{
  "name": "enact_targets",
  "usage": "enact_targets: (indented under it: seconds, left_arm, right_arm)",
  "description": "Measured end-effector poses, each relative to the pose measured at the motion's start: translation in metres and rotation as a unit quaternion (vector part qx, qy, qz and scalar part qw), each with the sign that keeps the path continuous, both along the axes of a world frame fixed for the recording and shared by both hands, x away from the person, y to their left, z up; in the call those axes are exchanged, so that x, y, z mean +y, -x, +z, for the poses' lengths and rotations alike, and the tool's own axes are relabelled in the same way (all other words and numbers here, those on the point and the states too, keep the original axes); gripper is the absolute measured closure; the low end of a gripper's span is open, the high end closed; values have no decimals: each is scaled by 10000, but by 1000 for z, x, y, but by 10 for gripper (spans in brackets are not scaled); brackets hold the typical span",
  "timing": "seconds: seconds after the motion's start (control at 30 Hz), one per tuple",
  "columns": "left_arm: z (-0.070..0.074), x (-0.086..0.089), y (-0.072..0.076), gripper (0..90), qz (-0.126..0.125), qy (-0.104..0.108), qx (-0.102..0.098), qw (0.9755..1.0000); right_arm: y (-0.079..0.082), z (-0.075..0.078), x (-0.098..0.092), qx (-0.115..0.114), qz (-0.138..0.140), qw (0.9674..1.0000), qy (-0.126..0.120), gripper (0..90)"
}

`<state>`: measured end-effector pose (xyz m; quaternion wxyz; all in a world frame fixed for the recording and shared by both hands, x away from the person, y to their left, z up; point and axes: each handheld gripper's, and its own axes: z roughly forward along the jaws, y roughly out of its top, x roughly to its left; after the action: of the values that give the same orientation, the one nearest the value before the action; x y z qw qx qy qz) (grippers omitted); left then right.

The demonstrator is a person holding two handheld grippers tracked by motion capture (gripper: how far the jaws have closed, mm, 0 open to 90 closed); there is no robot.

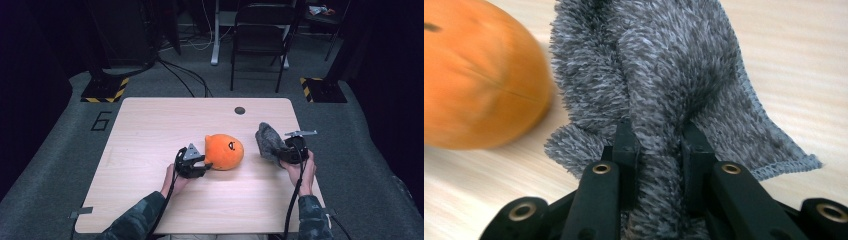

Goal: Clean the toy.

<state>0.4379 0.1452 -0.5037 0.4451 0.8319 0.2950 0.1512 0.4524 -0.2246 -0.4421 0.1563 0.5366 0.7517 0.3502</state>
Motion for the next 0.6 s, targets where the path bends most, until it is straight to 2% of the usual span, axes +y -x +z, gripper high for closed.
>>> enact_targets:
  seconds: [0.13,0.2,0.27,0.37,0.6]
  left_arm:
    - [1,-2,1,588,61,9,-71,10000]
    - [2,-2,1,597,37,16,-54,10000]
    - [2,-3,1,622,24,4,-78,10000]
    - [2,-2,2,655,38,1,-60,10000]
    - [3,-5,5,682,75,-57,-160,9998]
  right_arm:
    - [2,11,14,-84,144,9999,-4,736]
    - [3,14,18,-136,202,9997,26,736]
    - [6,23,31,-154,380,9991,79,736]
    - [8,29,39,-192,454,9987,86,736]
    - [13,50,73,-404,820,9956,205,733]
